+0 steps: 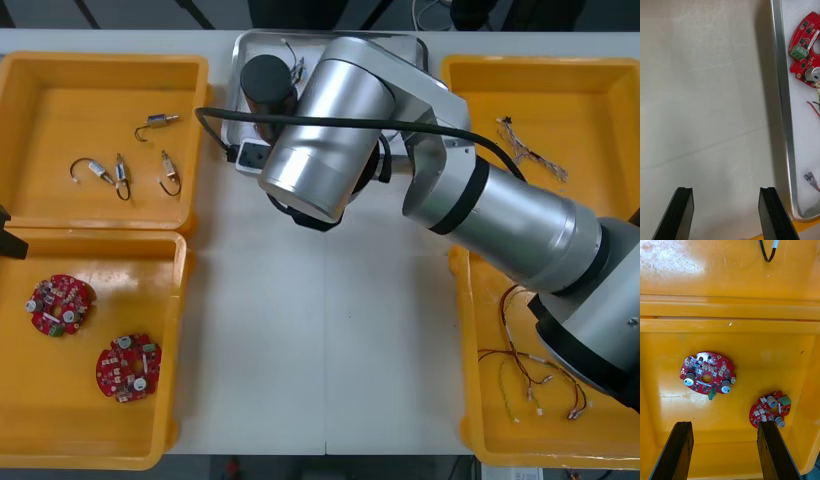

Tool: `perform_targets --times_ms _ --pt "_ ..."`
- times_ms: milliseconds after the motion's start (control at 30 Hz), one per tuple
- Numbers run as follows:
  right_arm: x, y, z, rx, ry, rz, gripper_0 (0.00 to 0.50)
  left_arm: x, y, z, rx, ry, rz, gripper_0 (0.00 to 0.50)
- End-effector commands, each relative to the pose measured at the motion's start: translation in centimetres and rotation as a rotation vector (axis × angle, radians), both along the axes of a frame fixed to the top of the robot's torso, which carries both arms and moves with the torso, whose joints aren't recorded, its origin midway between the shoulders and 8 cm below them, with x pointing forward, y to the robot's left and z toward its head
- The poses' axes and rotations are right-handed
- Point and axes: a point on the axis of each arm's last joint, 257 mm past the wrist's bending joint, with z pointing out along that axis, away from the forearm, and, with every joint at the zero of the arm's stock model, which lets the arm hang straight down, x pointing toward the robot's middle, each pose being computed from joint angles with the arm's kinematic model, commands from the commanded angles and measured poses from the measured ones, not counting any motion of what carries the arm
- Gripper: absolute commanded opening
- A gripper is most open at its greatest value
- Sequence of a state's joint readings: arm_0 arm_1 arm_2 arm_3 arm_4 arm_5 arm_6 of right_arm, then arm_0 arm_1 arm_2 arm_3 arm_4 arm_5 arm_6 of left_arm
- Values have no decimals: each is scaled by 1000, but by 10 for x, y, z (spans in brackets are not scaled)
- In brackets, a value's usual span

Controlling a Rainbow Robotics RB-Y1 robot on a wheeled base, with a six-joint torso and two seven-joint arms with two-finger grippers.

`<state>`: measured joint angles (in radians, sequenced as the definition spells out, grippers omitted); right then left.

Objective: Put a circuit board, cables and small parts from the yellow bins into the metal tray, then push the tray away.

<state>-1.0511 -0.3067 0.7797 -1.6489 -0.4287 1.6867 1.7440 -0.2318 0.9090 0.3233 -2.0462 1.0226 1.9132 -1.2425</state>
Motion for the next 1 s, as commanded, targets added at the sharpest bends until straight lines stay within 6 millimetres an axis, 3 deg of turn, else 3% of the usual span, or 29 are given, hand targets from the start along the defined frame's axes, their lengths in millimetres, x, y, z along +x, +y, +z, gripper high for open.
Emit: perform_targets --times_ms 33,133,400,567,600,667,767,800,867,1000 --pt "-24 -16 9 71 -3 -86 500 -5 16 15 78 -24 -53 500" --pt "-39 -39 12 67 15 -152 500 -5 16 15 78 -24 -53 500" --pt "-47 -52 53 310 -45 -208 500 -5 16 15 78 -24 -53 500" --pt "-52 -102 54 444 -57 -355 500 -5 16 15 78 -24 -53 500" --pt "-52 -102 54 444 -57 -355 500 -5 16 15 78 -24 -53 500" --pt "-56 -134 50 504 -63 -463 500 -5 16 15 78 -24 -53 500" --pt "-60 -164 46 547 -73 -556 500 -5 16 15 78 -24 -53 500" --pt "-60 -164 46 547 -73 -556 500 -5 16 15 78 -24 -53 500" --pt "-65 -195 41 572 -85 -648 500 -5 16 15 78 -24 -53 500" --pt "-71 -223 41 594 -104 -723 500 -5 16 15 78 -24 -53 500"
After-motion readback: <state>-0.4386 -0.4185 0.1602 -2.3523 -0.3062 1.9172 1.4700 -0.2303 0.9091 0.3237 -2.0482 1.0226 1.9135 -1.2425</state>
